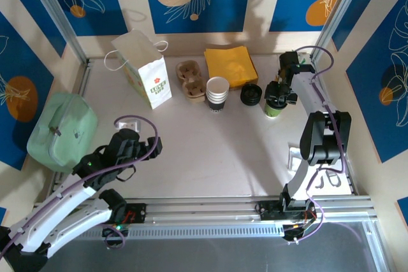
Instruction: Pack the takeout coffee
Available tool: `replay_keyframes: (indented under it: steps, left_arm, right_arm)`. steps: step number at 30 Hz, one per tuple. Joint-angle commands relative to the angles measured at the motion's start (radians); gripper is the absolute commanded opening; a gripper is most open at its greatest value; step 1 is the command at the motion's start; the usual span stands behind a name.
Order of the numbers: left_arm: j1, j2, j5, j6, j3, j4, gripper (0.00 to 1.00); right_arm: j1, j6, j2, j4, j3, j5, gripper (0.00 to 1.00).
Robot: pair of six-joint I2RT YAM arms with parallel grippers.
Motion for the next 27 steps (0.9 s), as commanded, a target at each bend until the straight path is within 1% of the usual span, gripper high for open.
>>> replay_keyframes:
  steps: [1, 4, 7, 13, 19, 27]
  left_arm:
    - [0.012, -0.012, -0.022, 0.0, 0.021, -0.026, 0.89]
    - [0.012, -0.014, -0.022, -0.001, 0.018, -0.021, 0.89]
    - [0.012, -0.013, -0.017, -0.005, 0.018, -0.017, 0.89]
    - [0.012, -0.009, -0.015, 0.0, 0.029, -0.02, 0.89]
    - [0.013, -0.011, -0.019, 0.006, 0.034, -0.028, 0.9]
    - [0.012, -0.015, -0.018, 0.004, 0.037, -0.035, 0.9]
  right_arm:
    - [-0.004, -0.003, 0.022, -0.036, 0.038, -0.029, 0.69]
    - [-0.004, 0.002, 0.037, -0.052, 0.047, -0.035, 0.7]
    - [-0.006, -0.003, 0.05, -0.066, 0.058, -0.076, 0.72]
    - [-0.007, 0.009, 0.052, -0.09, 0.084, -0.075, 0.78]
    - [-0.023, 0.024, 0.061, -0.136, 0.135, -0.118, 0.78]
    - [-0.024, 0.021, 0.064, -0.172, 0.184, -0.112, 0.8]
